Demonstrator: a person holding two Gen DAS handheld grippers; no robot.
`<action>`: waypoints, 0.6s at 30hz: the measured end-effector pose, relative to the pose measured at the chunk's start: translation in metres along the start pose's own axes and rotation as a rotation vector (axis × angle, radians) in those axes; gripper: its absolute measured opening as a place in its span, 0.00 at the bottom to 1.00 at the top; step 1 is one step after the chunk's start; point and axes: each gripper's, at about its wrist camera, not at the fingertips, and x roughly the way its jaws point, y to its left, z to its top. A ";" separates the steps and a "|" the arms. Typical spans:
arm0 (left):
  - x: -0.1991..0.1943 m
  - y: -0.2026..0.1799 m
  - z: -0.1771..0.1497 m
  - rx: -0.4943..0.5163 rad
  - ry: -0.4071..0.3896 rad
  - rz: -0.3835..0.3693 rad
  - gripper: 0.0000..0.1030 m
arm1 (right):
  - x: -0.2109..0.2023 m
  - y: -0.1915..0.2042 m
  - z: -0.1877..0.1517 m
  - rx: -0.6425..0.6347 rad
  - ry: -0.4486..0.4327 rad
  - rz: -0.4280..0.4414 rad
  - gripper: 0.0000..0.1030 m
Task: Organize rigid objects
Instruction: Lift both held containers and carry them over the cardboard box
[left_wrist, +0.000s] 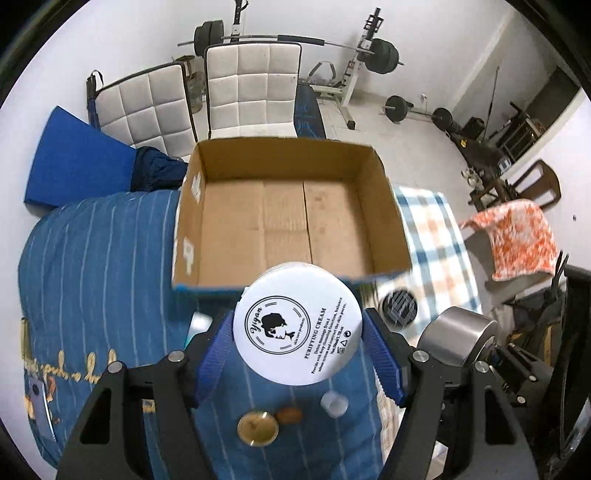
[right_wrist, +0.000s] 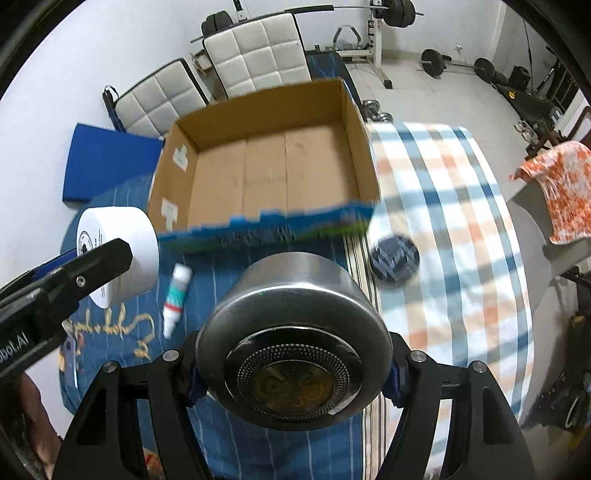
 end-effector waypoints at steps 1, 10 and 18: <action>0.006 0.001 0.011 -0.012 0.005 -0.004 0.66 | 0.002 -0.001 0.012 -0.003 -0.003 0.005 0.71; 0.105 0.016 0.114 -0.089 0.135 -0.022 0.66 | 0.073 0.001 0.136 -0.058 0.058 0.008 0.71; 0.220 0.048 0.164 -0.191 0.290 -0.049 0.66 | 0.182 0.007 0.210 -0.091 0.173 -0.036 0.71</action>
